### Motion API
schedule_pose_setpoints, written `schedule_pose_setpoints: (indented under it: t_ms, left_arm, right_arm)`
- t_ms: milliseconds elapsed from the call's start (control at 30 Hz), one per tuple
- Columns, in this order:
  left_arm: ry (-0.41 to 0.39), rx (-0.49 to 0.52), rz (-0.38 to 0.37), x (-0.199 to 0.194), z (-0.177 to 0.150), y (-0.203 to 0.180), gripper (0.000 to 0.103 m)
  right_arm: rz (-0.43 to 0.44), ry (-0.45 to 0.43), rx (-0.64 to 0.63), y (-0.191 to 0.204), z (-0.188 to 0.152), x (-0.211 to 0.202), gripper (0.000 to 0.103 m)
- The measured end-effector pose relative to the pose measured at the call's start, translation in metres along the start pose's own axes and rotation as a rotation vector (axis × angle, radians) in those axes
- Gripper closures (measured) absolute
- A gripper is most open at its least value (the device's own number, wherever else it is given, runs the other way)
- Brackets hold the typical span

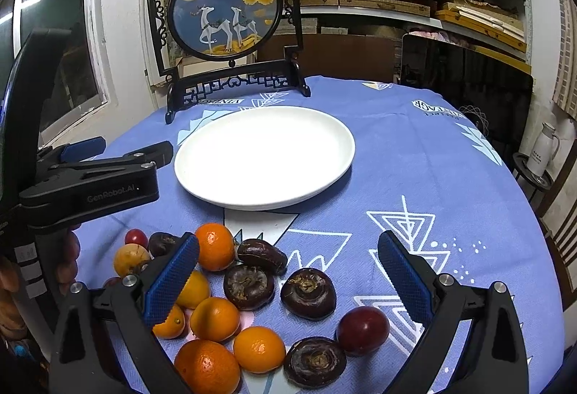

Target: Organize fruits

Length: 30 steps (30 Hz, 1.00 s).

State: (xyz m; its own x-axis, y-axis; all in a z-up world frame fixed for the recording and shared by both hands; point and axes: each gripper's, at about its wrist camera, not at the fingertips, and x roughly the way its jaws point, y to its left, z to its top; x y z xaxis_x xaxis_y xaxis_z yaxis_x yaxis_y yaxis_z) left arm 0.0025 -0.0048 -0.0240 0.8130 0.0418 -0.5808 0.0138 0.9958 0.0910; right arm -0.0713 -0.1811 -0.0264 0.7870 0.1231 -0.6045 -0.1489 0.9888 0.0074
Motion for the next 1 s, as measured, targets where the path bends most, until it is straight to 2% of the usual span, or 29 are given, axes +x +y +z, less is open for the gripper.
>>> schedule_pose_setpoints:
  t_ms: [100, 300, 400, 500, 600, 800, 833, 900, 1000]
  left_arm:
    - [0.013, -0.003, -0.017, -0.005, -0.004, 0.011, 0.005]
    - [0.019, 0.060, -0.014, -0.023, -0.029, 0.040, 0.005]
    - [0.041, 0.117, -0.068, -0.036, -0.048, 0.049, 0.005]
    - [0.087, 0.191, -0.183, -0.047, -0.073, 0.048, 0.005]
    - [0.121, 0.242, -0.250, -0.050, -0.089, 0.039, 0.005]
    - [0.186, 0.292, -0.280, -0.041, -0.116, 0.022, 0.005]
    - [0.193, 0.295, -0.283, -0.039, -0.119, 0.019, 0.005]
    - [0.198, 0.302, -0.279, -0.036, -0.120, 0.017, 0.005]
    - [0.206, 0.304, -0.281, -0.031, -0.118, 0.016, 0.005]
  right_arm:
    - [0.024, 0.005, -0.005, -0.004, -0.001, -0.007, 0.004]
    - [0.071, 0.089, -0.019, -0.038, -0.018, -0.025, 0.004]
    - [0.049, 0.129, -0.040, -0.057, -0.031, -0.032, 0.004]
    - [0.030, 0.173, -0.062, -0.072, -0.045, -0.038, 0.004]
    - [0.049, 0.210, -0.069, -0.078, -0.054, -0.039, 0.004]
    - [0.050, 0.219, -0.196, -0.051, -0.058, -0.026, 0.004]
    - [0.037, 0.215, -0.217, -0.049, -0.057, -0.022, 0.005]
    - [0.042, 0.229, -0.227, -0.048, -0.052, -0.014, 0.016]
    - [0.140, 0.275, -0.098, -0.062, -0.043, -0.005, 0.028]
